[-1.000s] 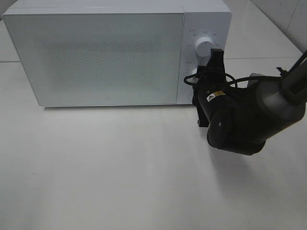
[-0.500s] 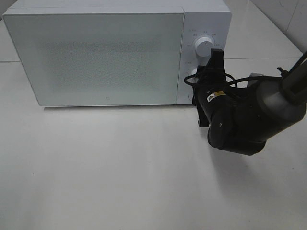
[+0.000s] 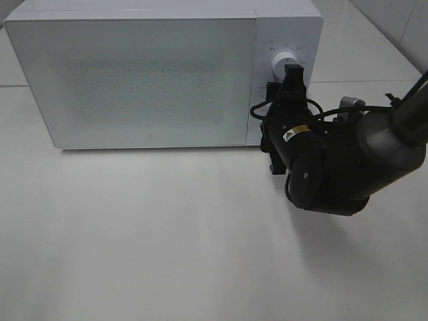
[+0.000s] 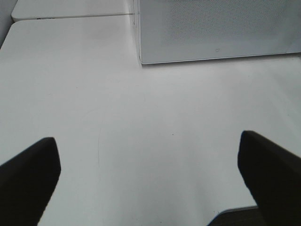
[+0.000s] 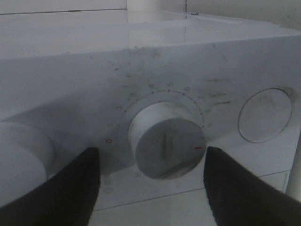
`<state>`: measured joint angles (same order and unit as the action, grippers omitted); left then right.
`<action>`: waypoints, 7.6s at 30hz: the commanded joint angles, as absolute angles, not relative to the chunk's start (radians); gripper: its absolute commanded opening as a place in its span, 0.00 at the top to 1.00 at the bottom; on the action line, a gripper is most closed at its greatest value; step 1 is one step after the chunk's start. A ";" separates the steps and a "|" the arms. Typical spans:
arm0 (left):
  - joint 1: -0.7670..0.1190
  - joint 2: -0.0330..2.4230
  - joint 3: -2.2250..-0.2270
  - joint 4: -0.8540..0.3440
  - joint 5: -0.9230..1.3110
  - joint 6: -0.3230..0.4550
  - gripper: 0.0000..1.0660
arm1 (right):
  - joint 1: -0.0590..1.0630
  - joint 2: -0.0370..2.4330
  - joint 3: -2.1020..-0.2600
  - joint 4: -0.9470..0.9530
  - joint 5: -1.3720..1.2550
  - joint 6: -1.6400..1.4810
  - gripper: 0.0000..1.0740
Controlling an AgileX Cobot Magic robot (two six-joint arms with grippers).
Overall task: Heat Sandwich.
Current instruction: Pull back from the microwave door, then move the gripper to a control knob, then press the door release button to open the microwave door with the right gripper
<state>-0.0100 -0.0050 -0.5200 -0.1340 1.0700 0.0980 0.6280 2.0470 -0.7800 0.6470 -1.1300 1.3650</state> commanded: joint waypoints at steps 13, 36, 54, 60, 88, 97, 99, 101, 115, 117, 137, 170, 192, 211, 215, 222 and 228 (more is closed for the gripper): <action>-0.005 -0.028 -0.519 -0.142 1.073 0.096 0.08 | 0.629 2.032 -0.775 0.572 -1.148 1.342 0.29; -0.005 -0.028 -0.519 -0.142 1.073 0.096 0.08 | 0.628 1.742 -0.656 0.515 -0.534 0.699 0.30; -0.005 -0.028 -0.519 -0.142 1.073 0.096 0.08 | 0.628 1.558 -0.657 0.501 0.045 -0.123 0.30; -0.005 -0.028 -0.519 -0.142 1.073 0.096 0.08 | 0.628 1.498 -0.657 0.376 0.184 -0.138 0.30; -0.005 -0.028 -0.519 -0.142 1.073 0.096 0.08 | 0.628 0.871 -0.657 0.114 0.907 -0.088 0.30; -0.005 -0.028 -0.519 -0.142 1.073 0.096 0.08 | 0.628 0.567 -0.657 0.081 1.037 -0.022 0.30; -0.005 -0.028 -0.519 -0.142 1.073 0.096 0.08 | 0.628 0.537 -0.657 0.072 1.056 -0.009 0.30; -0.005 -0.028 -0.519 -0.142 1.073 0.096 0.08 | 0.627 0.462 -0.656 0.042 1.114 0.027 0.30; -0.005 -0.028 -0.519 -0.142 1.073 0.096 0.08 | 0.314 0.216 -0.656 0.005 1.194 0.036 0.30; -0.005 -0.028 -0.519 -0.142 1.073 0.096 0.08 | 0.271 0.174 -0.656 -0.013 1.192 0.036 0.30; -0.005 -0.028 -0.519 -0.143 1.073 0.096 0.08 | 0.103 -0.032 -0.496 -0.054 0.994 0.041 0.30; -0.005 -0.028 -0.519 -0.143 1.073 0.096 0.08 | 0.104 0.130 -0.552 -0.054 0.853 0.046 0.30; -0.005 -0.021 -0.519 -0.143 1.073 0.096 0.08 | 0.104 0.532 -0.552 -0.054 0.353 0.046 0.30; -0.005 -0.021 -0.519 -0.143 1.073 0.096 0.08 | 0.104 0.896 -0.521 -0.057 -0.044 0.047 0.30; -0.005 -0.021 -0.519 -0.143 1.073 0.096 0.08 | 0.107 0.961 -0.466 -0.057 -0.200 0.046 0.30; -0.005 -0.021 -0.519 -0.143 1.073 0.096 0.08 | 0.107 1.091 -0.379 -0.053 -0.445 0.031 0.30; -0.005 -0.021 -0.519 -0.143 1.073 0.096 0.08 | 0.110 1.206 -0.332 -0.009 -0.596 0.024 0.30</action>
<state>-0.0100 -0.0050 -0.5200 -0.1340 1.0700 0.0980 0.1150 1.2060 -0.3340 -0.0150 -0.5630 0.0300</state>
